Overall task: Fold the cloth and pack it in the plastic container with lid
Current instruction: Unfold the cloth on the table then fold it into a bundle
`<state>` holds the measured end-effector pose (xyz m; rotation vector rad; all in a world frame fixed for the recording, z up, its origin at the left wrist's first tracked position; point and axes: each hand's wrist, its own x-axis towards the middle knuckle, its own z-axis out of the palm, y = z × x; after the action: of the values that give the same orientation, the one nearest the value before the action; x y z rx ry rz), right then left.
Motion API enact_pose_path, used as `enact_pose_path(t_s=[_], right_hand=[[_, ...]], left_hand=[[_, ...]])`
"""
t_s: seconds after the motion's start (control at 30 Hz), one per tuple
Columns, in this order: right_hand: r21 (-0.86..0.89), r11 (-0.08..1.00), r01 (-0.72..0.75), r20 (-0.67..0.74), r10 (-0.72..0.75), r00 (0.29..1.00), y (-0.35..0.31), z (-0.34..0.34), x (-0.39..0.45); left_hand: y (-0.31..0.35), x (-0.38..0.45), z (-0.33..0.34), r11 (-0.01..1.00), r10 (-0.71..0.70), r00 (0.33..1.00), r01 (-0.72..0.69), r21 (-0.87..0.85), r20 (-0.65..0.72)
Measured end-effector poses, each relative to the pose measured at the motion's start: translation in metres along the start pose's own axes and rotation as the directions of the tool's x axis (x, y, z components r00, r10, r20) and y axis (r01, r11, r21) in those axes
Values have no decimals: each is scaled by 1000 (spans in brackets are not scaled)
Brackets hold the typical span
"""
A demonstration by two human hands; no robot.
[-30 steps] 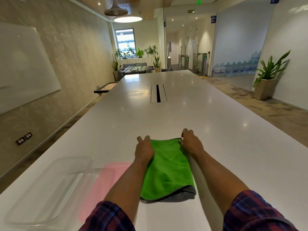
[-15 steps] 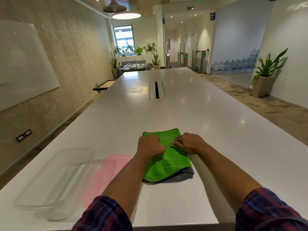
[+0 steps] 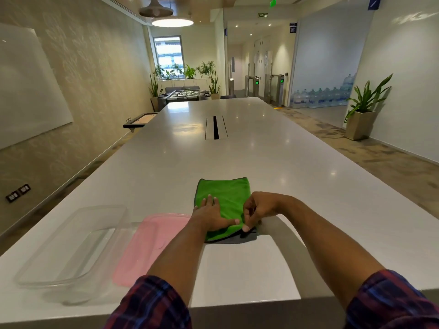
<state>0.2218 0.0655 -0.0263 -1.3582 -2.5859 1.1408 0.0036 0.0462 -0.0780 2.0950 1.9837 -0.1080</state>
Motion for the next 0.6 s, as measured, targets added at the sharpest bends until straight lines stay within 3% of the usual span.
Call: enact_pose_path(t_s=[0.1, 0.2, 0.3, 0.5, 0.6], right_hand=[[-114, 993, -33, 12, 35, 999, 4, 3, -5], [-199, 979, -48, -142, 19, 990, 8, 4, -8], [-204, 977, -66, -259, 11, 966, 12, 3, -10], [-93, 990, -109, -47, 105, 993, 14, 1, -15], [-128, 987, -100, -48, 95, 994, 14, 3, -11]], left_hand=[[5, -2, 0, 1000, -18, 1000, 18, -21, -21], [7, -2, -8, 1000, -3, 1000, 2, -28, -15], [7, -3, -15, 998, 55, 994, -58, -35, -92], [5, -9, -27, 969, 238, 917, -247, 13, -320], [4, -12, -34, 968, 249, 932, -247, 40, -262]])
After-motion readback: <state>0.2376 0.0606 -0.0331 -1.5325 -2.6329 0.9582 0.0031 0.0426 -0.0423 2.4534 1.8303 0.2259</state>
